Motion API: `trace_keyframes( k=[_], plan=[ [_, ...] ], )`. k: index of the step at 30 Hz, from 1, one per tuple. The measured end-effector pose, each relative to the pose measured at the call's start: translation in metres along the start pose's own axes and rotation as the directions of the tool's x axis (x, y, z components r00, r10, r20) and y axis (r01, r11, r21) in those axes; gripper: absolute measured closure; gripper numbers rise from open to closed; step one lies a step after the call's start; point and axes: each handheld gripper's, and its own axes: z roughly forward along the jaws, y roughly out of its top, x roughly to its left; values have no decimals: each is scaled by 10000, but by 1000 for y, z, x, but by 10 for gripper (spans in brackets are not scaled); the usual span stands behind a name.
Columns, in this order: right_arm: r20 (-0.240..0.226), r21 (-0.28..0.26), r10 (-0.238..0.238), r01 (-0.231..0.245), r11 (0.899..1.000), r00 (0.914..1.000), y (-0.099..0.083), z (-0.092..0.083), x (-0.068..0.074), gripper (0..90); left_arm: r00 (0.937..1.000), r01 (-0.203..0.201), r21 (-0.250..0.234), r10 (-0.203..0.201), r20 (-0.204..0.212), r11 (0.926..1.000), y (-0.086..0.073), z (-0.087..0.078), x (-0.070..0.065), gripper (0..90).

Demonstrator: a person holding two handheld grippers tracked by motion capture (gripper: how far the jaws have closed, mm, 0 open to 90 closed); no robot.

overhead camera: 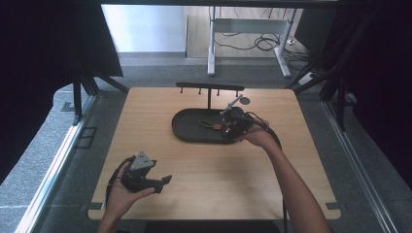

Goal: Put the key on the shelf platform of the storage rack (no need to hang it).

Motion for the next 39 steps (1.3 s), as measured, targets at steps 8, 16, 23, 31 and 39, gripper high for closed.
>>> trace_keyframes(
  k=[8, 16, 23, 31, 39],
  plan=[
    [-281, -279, 107, -115, 9995, 9995, -34, -4, 13, 457, 10000, -13, 88, 14, -88, 10000, 0, 3, -1, 217],
    [-312, -691, 609, -629, 9956, 9977, -76, -9, 15, 456, 9999, 21, 224, -18, -136, 9997, -1, 5, 1, 216],
    [-231, -1059, 996, -1015, 9892, 9948, -116, -11, 24, 457, 9998, -29, 199, 33, -173, 9998, 0, 4, -1, 216],
    [-351, -1430, 1165, -1204, 9824, 9926, -152, -13, 38, 456, 9998, -59, 313, 64, -177, 9995, -1, 8, -2, 217],
    [-218, -1742, 1313, -1330, 9757, 9911, -163, -14, 41, 451, 9998, -126, 321, 132, -179, 9994, 1, 8, -4, 216]
  ],
)
